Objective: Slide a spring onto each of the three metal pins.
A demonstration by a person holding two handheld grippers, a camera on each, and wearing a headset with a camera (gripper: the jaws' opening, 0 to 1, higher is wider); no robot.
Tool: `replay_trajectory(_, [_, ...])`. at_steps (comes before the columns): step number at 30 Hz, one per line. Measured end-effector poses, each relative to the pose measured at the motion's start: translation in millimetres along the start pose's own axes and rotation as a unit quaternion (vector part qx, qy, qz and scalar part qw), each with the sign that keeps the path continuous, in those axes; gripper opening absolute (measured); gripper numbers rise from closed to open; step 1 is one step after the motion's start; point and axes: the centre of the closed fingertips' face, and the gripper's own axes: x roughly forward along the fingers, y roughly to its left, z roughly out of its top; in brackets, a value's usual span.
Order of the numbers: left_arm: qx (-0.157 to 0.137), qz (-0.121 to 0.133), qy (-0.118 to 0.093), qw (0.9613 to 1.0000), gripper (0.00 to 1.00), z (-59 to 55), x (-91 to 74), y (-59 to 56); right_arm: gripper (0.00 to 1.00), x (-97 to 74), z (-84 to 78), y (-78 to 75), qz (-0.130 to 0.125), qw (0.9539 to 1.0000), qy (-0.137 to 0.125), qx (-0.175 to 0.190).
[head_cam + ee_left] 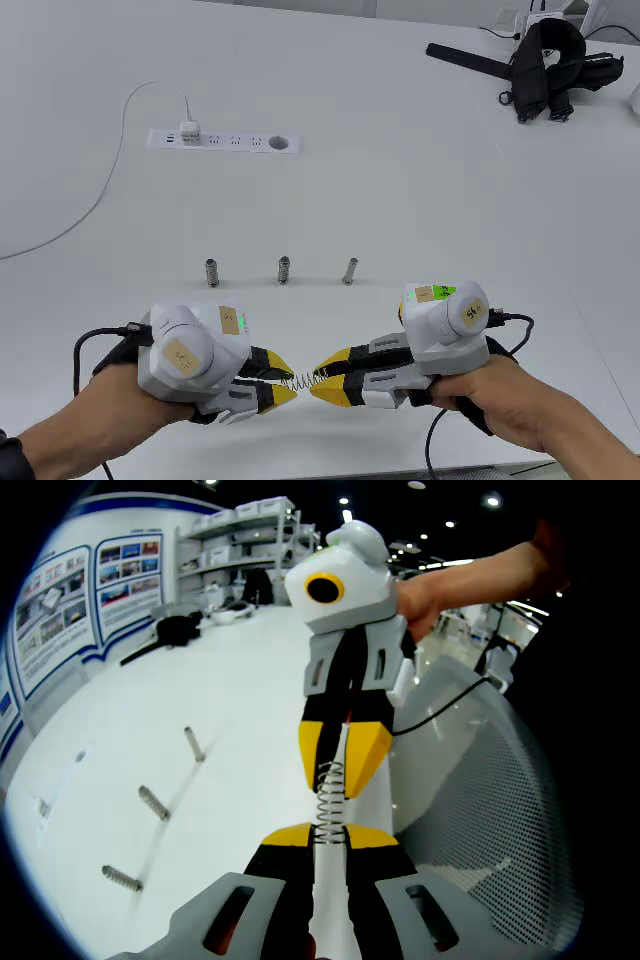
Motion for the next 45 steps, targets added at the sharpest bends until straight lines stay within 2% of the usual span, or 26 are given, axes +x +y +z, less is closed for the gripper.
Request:
replay_trajectory(4, [0.012,-0.004,0.007,0.9999,0.1,-0.6,2.6,-2.6,0.14,-1.2,2.4,3.7,0.006,0.9999,-0.006,0.01])
replay_trajectory(11, [0.016,-0.007,0.01,0.9998,0.1,-0.3,5.7,-3.0,0.12,-2.3,4.8,5.3,0.005,0.9998,-0.004,0.019])
replay_trajectory(15, [0.015,-0.006,0.009,0.9998,0.1,2.5,8.4,-0.2,0.12,-5.0,8.3,3.3,-0.006,0.9998,0.004,0.016])
replay_trajectory(23, [0.015,-0.001,-0.018,0.9997,0.1,23.6,12.3,9.9,0.12,-21.3,26.2,-2.5,-0.029,0.9992,0.021,-0.014])
replay_trajectory(25, [0.009,-0.002,-0.029,0.9995,0.1,29.8,14.4,12.1,0.12,-25.5,29.9,-5.6,-0.036,0.9985,0.034,-0.025])
replay_trajectory(28, [0.005,-0.002,-0.04,0.9992,0.1,37.1,18.0,13.4,0.12,-31.6,29.7,-9.0,-0.041,0.9961,0.061,-0.049])
replay_trajectory(36, [0.017,-0.011,-0.047,0.9987,0.1,49.0,22.7,14.9,0.12,-43.2,28.3,-12.0,-0.053,0.9923,0.088,-0.069])
replay_trajectory(38, [0.019,-0.013,-0.049,0.9985,0.1,51.2,22.8,15.1,0.14,-44.7,28.4,-12.6,-0.052,0.9917,0.089,-0.077])
replay_trajectory(41, [0.02,-0.013,-0.053,0.9983,0.1,54.8,22.0,16.2,0.24,-45.2,27.3,-8.6,-0.039,0.9911,0.091,-0.089])
replay_trajectory(45, [0.024,-0.014,-0.056,0.998,0.1,58.6,20.5,16.4,0.24,-46.0,27.9,-8.2,-0.036,0.9882,0.1,-0.111])
